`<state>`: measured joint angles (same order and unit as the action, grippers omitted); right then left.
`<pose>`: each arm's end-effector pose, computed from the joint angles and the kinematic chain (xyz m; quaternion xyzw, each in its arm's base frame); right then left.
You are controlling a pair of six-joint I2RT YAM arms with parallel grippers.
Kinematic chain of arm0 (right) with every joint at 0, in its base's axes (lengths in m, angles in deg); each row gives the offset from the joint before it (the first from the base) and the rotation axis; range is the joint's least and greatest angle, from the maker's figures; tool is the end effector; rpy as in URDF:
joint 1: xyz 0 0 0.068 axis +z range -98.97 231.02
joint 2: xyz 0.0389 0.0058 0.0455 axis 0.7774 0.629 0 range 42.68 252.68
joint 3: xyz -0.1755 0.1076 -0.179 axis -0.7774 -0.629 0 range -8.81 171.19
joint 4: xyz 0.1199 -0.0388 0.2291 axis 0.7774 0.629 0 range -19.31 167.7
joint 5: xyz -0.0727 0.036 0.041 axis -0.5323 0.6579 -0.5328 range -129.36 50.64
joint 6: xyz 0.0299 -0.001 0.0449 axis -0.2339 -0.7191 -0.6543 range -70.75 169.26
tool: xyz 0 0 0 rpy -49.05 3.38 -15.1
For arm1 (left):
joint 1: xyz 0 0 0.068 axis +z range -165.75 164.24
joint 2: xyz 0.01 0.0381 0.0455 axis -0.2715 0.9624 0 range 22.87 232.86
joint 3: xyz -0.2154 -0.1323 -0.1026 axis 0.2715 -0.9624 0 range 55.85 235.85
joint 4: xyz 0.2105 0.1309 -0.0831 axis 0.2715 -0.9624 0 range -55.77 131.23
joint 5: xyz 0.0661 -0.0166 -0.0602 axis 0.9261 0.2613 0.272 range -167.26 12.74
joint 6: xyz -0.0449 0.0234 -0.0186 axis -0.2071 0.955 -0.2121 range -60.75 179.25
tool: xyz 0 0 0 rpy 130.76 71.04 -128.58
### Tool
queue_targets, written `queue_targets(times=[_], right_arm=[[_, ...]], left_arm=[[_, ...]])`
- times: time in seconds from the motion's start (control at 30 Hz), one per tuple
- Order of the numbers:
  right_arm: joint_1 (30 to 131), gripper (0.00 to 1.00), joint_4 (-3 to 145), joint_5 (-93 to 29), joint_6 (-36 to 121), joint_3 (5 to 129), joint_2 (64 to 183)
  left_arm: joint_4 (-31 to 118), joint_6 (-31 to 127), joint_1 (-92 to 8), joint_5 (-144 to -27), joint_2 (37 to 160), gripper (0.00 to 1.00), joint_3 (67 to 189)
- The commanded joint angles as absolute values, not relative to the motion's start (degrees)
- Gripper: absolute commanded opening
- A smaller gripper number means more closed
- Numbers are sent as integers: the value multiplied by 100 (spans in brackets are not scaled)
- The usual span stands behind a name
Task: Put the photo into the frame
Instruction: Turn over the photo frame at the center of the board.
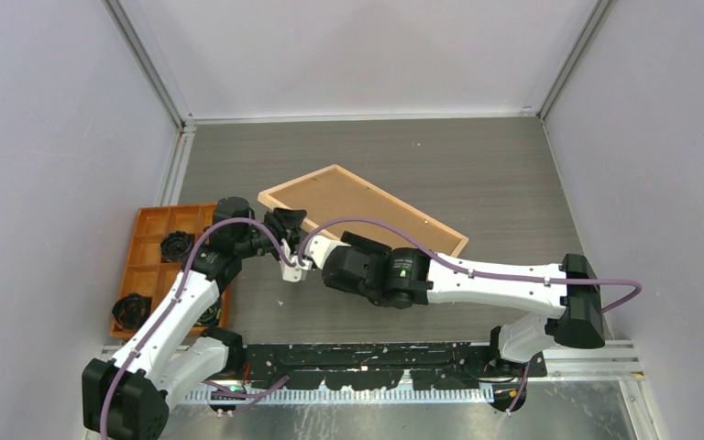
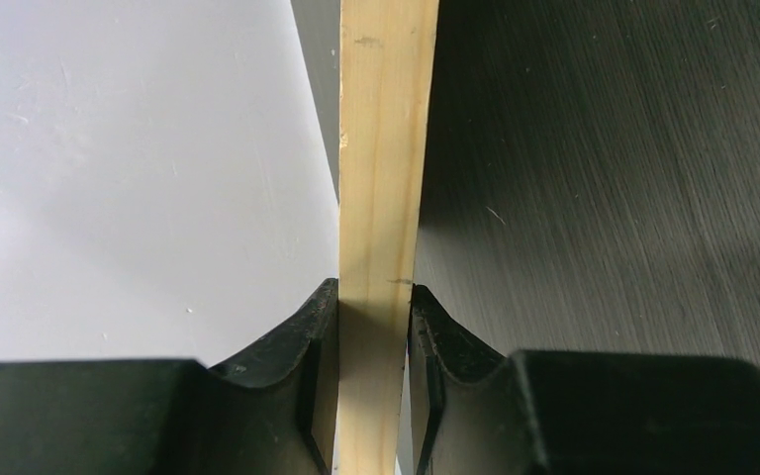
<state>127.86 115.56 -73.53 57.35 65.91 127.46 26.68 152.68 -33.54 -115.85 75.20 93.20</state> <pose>0.0894 0.2945 0.3081 -0.5500 0.7322 -0.0686 0.3959 0.1831 -0.0820 0.2668 0.7669 0.3234 0.0659 0.5504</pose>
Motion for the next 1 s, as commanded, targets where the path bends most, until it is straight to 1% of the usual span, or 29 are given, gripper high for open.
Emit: queue_targets(times=[0.0,0.13,0.23,0.27,0.3,0.33,0.37,0.4,0.43,0.47,0.53,0.63,0.8,0.9,0.97], right_arm=[[12786,63,11029,-7965,6072,6353,12528],[12789,50,10819,-8045,6107,6231,12403],[12784,29,10754,-8091,6105,6295,12319],[12784,22,10746,-8123,6103,6327,12303],[12784,16,10739,-8151,6103,6372,12294],[12780,11,10735,-8187,6111,6422,12293],[12784,9,10739,-8218,6112,6473,12293],[12784,9,10743,-8243,6125,6535,12305],[12776,9,10758,-8255,6129,6608,12322],[12757,8,10793,-8252,6111,6694,12342],[12692,7,10877,-8157,5982,6902,12377],[12477,7,11022,-7696,5656,7342,12418],[11966,6,11482,-6725,5003,8496,12700],[11561,6,11793,-6084,4500,9284,12972],[11117,5,11993,-5564,4018,9723,13164]], left_arm=[[3462,14961,-3360,-11848,7262,9,9488],[3510,14960,-3360,-11848,7255,9,9451],[3629,14939,-3360,-11878,7227,12,9393],[3672,14901,-3360,-11887,7219,17,9379],[3734,14845,-3360,-11887,7205,30,9370],[3803,14773,-3360,-11870,7200,48,9365],[3886,14642,-3360,-11850,7188,67,9365],[4031,14437,-3364,-11815,7164,81,9372],[4088,14174,-3368,-11757,7134,93,9391],[4098,13984,-3368,-11678,7099,99,9437],[4097,13505,-3368,-11391,7003,100,9534],[4098,12704,-3360,-10850,6869,100,9739],[3945,11247,-3308,-9707,6666,100,10267],[3450,10654,-3223,-9269,6603,100,10667],[2767,10403,-3173,-9117,6708,100,11072]])
